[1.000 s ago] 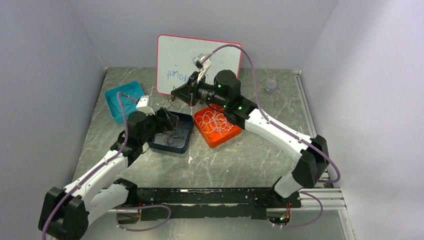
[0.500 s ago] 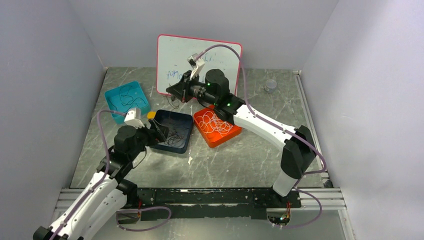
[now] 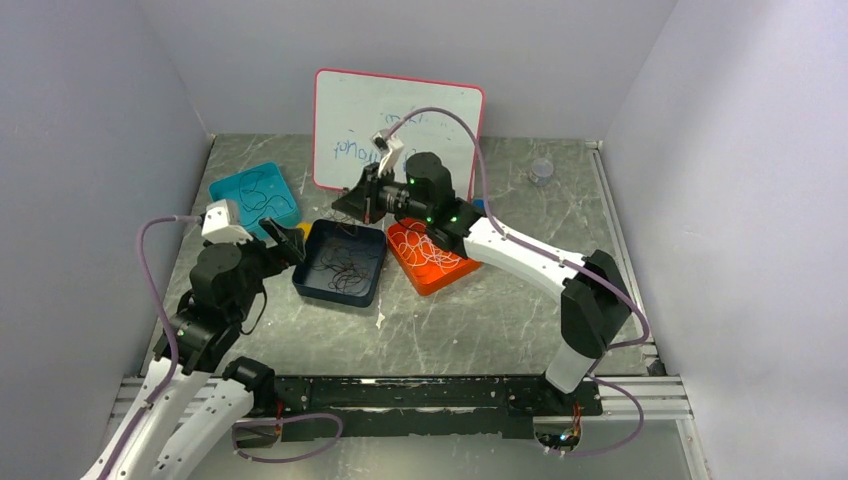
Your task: Untangle the cables
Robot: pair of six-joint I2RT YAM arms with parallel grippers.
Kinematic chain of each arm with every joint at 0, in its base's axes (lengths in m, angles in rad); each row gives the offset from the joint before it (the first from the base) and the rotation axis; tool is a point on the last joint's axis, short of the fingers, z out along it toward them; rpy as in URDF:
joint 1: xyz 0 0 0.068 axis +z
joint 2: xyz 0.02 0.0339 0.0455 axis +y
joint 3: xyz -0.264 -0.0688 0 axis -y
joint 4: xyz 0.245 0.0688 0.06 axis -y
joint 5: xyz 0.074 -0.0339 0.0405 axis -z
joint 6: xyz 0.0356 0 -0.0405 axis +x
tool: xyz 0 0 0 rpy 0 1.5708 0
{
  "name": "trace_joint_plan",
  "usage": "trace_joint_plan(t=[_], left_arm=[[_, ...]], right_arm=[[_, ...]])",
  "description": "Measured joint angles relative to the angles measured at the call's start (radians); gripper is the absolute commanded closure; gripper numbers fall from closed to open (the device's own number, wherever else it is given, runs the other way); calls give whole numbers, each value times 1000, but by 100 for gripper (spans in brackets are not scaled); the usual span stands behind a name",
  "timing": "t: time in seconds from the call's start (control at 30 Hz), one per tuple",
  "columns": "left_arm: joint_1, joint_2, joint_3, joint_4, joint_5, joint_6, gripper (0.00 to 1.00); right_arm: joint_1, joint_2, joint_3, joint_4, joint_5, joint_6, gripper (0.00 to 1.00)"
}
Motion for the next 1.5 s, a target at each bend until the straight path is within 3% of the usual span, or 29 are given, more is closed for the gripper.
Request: trace_joint_plan(t=[0.53, 1.5], left_arm=[[0, 14, 0, -49, -21, 19, 7], [0, 32, -14, -77, -7, 19, 6]], right_arm=[[101, 38, -101, 10, -47, 85, 100], [100, 359, -43, -108, 236, -101, 96]])
